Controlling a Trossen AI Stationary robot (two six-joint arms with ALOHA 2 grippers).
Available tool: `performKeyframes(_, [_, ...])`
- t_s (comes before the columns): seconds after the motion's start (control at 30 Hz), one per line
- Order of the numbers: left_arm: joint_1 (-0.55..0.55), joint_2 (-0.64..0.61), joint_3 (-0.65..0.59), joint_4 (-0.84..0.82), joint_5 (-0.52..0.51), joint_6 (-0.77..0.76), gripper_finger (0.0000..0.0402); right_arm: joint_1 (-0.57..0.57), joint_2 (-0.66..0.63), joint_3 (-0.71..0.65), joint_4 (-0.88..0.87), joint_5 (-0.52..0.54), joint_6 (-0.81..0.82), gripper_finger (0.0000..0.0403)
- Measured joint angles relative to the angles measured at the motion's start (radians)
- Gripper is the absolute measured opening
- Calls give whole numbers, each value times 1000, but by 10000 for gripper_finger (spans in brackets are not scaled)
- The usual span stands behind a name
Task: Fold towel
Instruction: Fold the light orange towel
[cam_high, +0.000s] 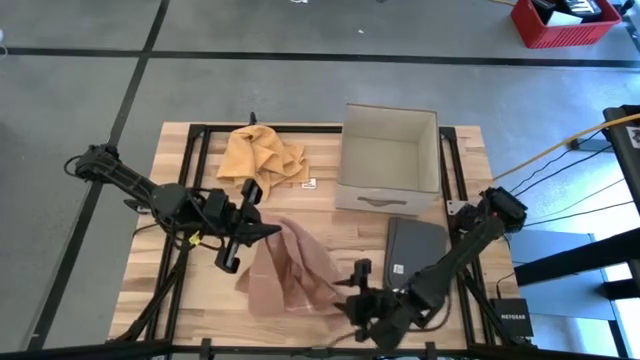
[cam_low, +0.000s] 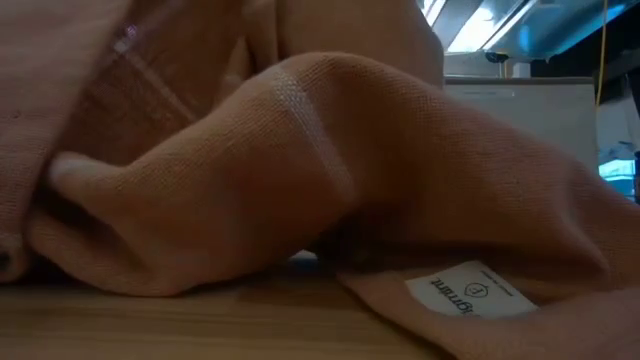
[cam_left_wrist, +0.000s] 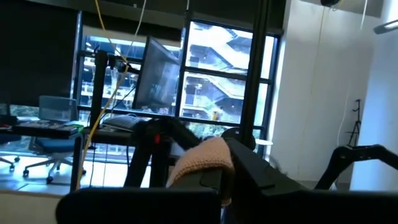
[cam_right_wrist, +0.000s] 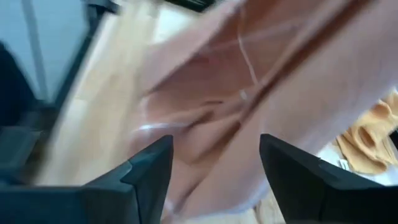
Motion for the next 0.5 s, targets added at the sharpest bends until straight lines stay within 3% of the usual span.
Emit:
performKeyframes(0.1, [0, 0, 0, -1, 0, 8, 7, 19, -1, 36, -20, -28, -1, 227])
performKeyframes(0.23, [0, 0, 0, 8, 1, 7, 7, -13, 33, 0, 211, -58, -86, 221])
performKeyframes(0.33, [0, 0, 0, 14, 1, 3, 7, -64, 98, -31, 292, -81, -131, 220])
performKeyframes(0.5, [0, 0, 0, 22, 1, 4, 7, -139, 169, -49, 260, -3, -102, 220])
